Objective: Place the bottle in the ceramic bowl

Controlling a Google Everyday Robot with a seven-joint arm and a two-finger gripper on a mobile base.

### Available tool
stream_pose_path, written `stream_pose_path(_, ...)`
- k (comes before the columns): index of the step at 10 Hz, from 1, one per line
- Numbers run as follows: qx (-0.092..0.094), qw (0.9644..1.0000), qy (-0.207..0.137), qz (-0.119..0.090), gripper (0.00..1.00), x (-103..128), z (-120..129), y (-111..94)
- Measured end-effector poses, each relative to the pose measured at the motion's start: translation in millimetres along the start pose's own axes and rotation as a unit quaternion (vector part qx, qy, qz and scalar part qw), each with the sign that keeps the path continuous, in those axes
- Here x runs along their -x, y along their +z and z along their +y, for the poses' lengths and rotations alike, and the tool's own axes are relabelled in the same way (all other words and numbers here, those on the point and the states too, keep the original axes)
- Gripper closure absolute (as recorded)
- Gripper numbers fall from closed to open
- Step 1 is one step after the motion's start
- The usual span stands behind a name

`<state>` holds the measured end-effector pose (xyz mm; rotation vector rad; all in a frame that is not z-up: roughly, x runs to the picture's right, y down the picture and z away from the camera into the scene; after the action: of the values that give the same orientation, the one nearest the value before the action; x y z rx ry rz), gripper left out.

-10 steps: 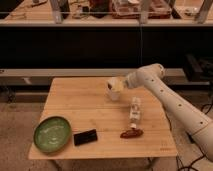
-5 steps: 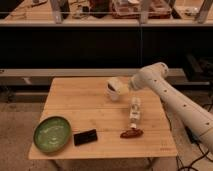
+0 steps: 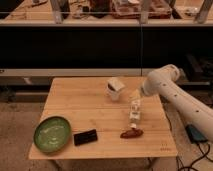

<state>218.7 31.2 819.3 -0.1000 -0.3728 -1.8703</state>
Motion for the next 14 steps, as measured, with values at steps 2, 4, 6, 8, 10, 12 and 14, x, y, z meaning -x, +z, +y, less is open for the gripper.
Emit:
stream_pose_path(2,0.003,1.0000,0.004,-0.005,0.20,2,0,4)
stream_pose_path(4,0.001,0.9993,0.028,-0.025,0.20,14,-5,26)
stream_pose_path(6,-0.005,0.9969,0.060,-0.051,0.20,28,-15,58)
stream_pose_path(8,-0.008,0.9952,0.074,-0.063,0.20,33,-22,79)
stream_pose_path(10,-0.009,0.9939,0.080,-0.075,0.22,38,-26,98)
stream_pose_path(12,-0.007,0.9920,0.079,-0.098,0.43,46,-33,116)
stream_pose_path(14,-0.012,0.9906,0.074,-0.115,0.61,53,-43,126)
